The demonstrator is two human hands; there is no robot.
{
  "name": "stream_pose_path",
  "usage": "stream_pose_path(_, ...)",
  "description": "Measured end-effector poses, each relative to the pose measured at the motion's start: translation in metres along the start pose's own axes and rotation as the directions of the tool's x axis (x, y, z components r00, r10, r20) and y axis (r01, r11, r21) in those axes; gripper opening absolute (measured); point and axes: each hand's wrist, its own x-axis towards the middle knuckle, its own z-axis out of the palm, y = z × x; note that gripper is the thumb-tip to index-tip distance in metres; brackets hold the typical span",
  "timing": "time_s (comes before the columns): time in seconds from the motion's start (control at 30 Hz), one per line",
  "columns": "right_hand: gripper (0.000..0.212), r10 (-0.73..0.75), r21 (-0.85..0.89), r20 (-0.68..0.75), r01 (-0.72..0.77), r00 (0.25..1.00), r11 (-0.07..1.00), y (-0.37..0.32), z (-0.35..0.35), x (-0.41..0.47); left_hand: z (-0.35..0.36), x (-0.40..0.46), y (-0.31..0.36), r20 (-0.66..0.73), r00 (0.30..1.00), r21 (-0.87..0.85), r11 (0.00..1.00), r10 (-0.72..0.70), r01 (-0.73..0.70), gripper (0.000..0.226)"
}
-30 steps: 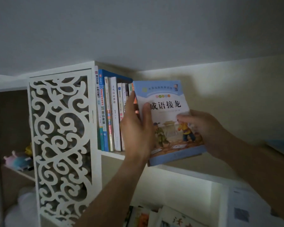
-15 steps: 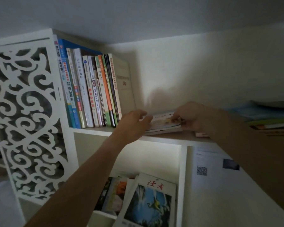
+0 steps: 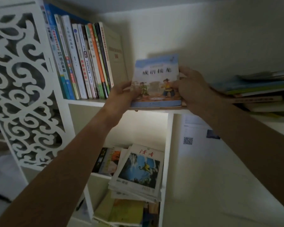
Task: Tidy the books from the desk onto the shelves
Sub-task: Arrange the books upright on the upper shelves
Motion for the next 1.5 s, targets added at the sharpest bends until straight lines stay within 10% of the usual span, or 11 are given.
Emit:
stream_pose_path(0.17,0.06,-0.375,-0.12,0.027,0.376,0.926,0.919,0.039,-0.012,-0.074,0.006,-0.086,-0.028,0.018,0.95,0.055,0.948,0.313,-0.314,0.046)
stream_pose_path(0.3,0.067,-0.301,-0.103,0.023,0.301,0.953,0.948,0.096,-0.034,-0.164,0.033,-0.169,-0.073,0.074,0.941,0.029,0.942,0.331,-0.334,0.052)
stream_pose_path(0.47,0.055,0.264,0.03,-0.191,-0.263,0.945,0.964,0.207,-0.094,-0.291,0.098,-0.281,-0.177,0.334,0.942,0.091,0.996,-0.025,-0.005,0.061)
stream_pose_path(0.63,0.031,0.754,0.197,-0.387,-0.751,0.531,0.631,0.328,-0.164,-0.361,0.203,-0.321,-0.27,0.517,0.59,0.313,0.779,-0.62,0.544,0.043)
stream_pose_path(0.77,0.031,0.7,0.066,-0.517,-0.793,0.492,0.606,0.373,-0.233,-0.372,0.286,-0.333,-0.321,0.514,0.425,0.395,0.646,-0.745,0.653,0.047)
stream_pose_path(0.93,0.004,0.587,-0.084,-0.696,-0.859,0.413,0.505,0.431,-0.316,-0.371,0.392,-0.333,-0.366,0.496,0.449,0.5,0.667,-0.743,0.552,0.045)
stream_pose_path(1.2,0.023,0.642,-0.342,-0.653,-0.912,0.403,0.225,0.526,-0.366,-0.403,0.454,-0.366,-0.424,0.404,0.491,0.793,0.563,-0.772,0.233,0.035)
stream_pose_path(1.5,0.005,0.692,-0.351,-0.587,-0.902,0.421,0.252,0.532,-0.358,-0.398,0.451,-0.373,-0.432,0.359,0.488,0.711,0.572,-0.796,0.41,0.04)
